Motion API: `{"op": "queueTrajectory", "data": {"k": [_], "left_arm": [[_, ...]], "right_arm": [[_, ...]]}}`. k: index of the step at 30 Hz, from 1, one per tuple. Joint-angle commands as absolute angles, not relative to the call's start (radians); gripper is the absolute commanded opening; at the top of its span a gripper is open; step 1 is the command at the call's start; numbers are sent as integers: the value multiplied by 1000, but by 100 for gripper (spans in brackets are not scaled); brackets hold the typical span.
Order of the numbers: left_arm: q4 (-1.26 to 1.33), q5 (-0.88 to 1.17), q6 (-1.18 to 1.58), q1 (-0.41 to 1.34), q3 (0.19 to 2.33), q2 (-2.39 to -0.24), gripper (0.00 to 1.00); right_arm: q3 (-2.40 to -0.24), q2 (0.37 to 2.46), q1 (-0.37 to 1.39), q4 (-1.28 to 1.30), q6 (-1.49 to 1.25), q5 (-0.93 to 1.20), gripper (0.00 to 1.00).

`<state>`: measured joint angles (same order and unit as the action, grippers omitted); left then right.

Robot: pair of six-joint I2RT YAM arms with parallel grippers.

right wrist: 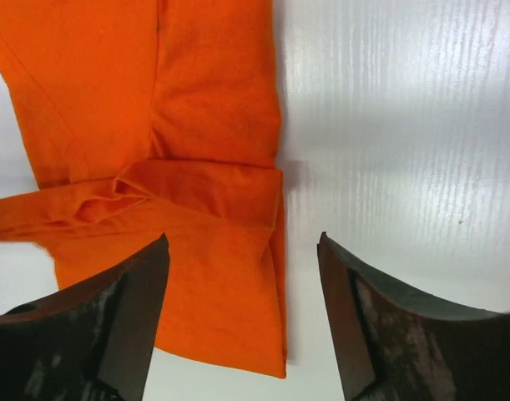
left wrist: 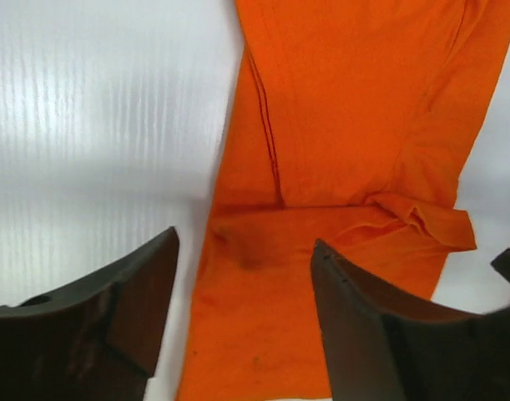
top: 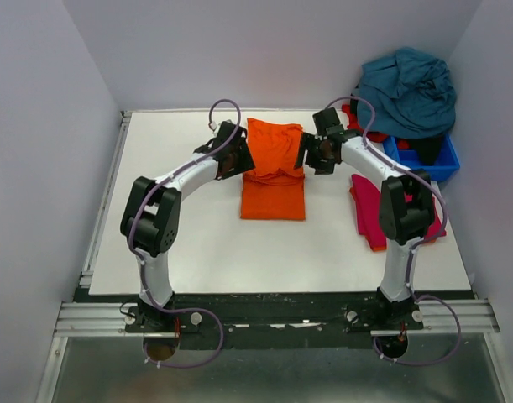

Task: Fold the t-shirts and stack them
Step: Fold the folded rectangular tshirt in 1/3 of the way, then grab one side of the 2/3 rectangular tshirt with both arms

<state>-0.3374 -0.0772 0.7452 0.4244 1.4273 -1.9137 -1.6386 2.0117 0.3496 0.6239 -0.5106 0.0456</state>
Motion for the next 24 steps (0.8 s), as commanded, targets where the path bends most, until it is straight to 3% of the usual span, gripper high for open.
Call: {"op": "queueTrajectory", "data": {"k": [1, 7, 13, 18, 24], "left_arm": [[-327, -77, 703, 410, 1444, -1902, 81], [-267, -58, 695, 416, 1281, -1723, 82], [-245, -20, 752, 478, 1066, -1580, 70], [-242, -26, 795, 511, 959, -1555, 56], [-201, -21, 802, 511, 897, -1582, 54]], "right_arm": [[-1642, 2001, 331, 606, -511, 51, 84], [-1350, 1758, 333, 482, -506, 92, 81], [-1074, 1632, 342, 413, -508, 190, 68], [-991, 1638, 360, 370, -517, 252, 62], [-986, 1692, 360, 345, -511, 267, 58]]}}
